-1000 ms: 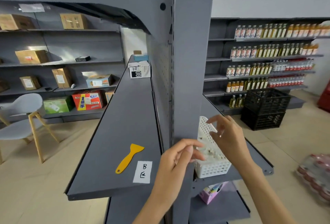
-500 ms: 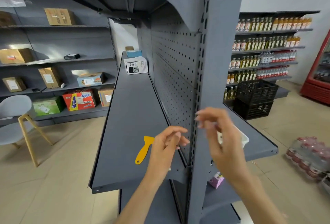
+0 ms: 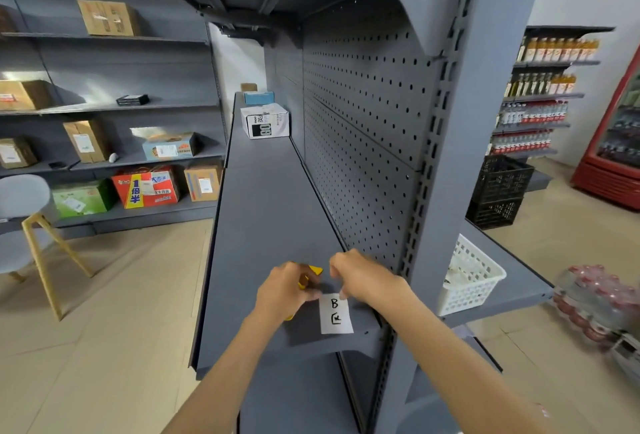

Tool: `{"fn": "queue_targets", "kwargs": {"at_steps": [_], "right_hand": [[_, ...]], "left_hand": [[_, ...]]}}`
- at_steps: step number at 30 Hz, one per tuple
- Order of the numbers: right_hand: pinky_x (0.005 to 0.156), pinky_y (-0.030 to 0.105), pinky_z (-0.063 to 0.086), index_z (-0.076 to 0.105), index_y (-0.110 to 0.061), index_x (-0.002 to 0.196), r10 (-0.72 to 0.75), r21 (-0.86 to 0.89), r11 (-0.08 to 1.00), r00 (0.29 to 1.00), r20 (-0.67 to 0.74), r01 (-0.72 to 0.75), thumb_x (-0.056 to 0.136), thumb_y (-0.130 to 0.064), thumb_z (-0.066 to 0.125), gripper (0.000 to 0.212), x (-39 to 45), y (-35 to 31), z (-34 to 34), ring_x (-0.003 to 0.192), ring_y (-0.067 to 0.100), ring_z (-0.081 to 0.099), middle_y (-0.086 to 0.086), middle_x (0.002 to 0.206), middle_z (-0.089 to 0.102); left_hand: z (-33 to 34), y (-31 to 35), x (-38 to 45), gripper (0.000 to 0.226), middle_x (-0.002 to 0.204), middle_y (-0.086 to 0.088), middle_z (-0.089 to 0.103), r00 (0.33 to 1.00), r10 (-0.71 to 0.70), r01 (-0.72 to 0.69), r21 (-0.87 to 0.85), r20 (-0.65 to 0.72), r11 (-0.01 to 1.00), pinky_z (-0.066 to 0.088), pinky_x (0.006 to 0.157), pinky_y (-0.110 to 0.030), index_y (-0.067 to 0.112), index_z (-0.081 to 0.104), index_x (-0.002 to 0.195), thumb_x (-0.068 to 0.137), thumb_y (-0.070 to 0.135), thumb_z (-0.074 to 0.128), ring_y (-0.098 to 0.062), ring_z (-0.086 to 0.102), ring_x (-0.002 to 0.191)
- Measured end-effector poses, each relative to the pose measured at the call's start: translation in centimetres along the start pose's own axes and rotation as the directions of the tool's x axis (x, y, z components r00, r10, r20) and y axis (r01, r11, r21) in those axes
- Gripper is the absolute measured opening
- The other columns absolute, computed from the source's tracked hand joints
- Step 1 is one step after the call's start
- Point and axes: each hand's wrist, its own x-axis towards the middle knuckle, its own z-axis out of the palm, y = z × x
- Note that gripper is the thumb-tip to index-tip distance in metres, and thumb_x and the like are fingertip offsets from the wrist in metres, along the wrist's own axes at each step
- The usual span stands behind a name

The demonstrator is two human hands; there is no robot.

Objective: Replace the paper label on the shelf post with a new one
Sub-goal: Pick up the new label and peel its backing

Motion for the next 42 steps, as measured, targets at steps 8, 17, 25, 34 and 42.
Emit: {"fn": "queue_targets", "kwargs": {"at_steps": [8, 17, 25, 34, 42], "right_hand": [[0.083, 0.04, 0.054, 0.062, -0.006, 0.109, 0.049, -0.083, 0.996, 0.993, 0.107, -0.04, 0.075, -0.01, 0.082, 0.039, 2.3, 0.3, 1.2, 0.104, 0.033, 0.066, 0.014, 0.118, 0.065], [0.076, 0.036, 0.046, 0.06, -0.006, 0.113, 0.046, -0.091, 0.995, 0.997, 0.063, -0.04, 0.08, -0.005, 0.076, 0.037, 1.6, 0.0, 1.4, 0.107, 0.034, 0.065, 0.014, 0.12, 0.065], [0.07, 0.033, 0.045, 0.051, -0.017, 0.09, -0.011, 0.039, 0.999, 0.983, -0.181, 0.019, 0.081, -0.005, 0.073, 0.027, -1.4, -0.5, 0.4, 0.096, 0.034, 0.066, 0.012, 0.107, 0.067], [0.074, 0.039, 0.057, 0.057, -0.027, 0.09, -0.078, 0.216, 0.949, 0.835, -0.545, 0.23, 0.08, -0.021, 0.076, 0.023, -8.0, -0.9, -6.7, 0.082, 0.02, 0.067, -0.008, 0.087, 0.071], [0.076, 0.034, 0.057, 0.061, -0.029, 0.091, -0.087, 0.345, 0.805, 0.671, -0.736, 0.483, 0.078, -0.014, 0.079, 0.027, -14.0, -0.7, -12.6, 0.076, 0.007, 0.068, -0.013, 0.082, 0.07]], "left_hand": [[1.0, 0.1, 1.1, 0.031, 0.094, 0.004, 0.06, 0.993, 0.017, -0.022, 0.043, 0.114, 0.999, 0.048, 0.073, -0.031, 0.018, 0.072, 0.094, 0.07, 0.028, 0.087, -0.023, 0.063, 0.101], [1.6, 0.7, 0.4, 0.028, 0.109, -0.006, 0.068, 0.994, -0.014, 0.006, 0.073, 0.111, 0.997, 0.054, 0.088, -0.041, 0.015, 0.067, 0.1, 0.078, 0.025, 0.081, -0.026, 0.059, 0.111], [1.0, 2.3, -2.9, 0.015, 0.082, 0.004, 0.068, 0.964, 0.037, -0.073, -0.127, -0.265, 0.989, 0.046, 0.073, -0.037, 0.02, 0.055, 0.095, 0.086, 0.015, 0.067, -0.024, 0.068, 0.086], [-5.3, 7.4, -6.5, 0.022, 0.085, 0.004, 0.07, 0.884, 0.131, -0.375, -0.511, -0.449, 0.773, 0.058, 0.068, -0.035, 0.023, 0.064, 0.083, 0.091, 0.003, 0.068, -0.017, 0.071, 0.079], [-11.0, 13.9, -10.2, 0.022, 0.083, 0.022, 0.072, 0.755, 0.276, -0.588, -0.429, -0.595, 0.685, 0.055, 0.067, -0.015, 0.022, 0.067, 0.088, 0.091, -0.001, 0.067, 0.002, 0.07, 0.075]]}}
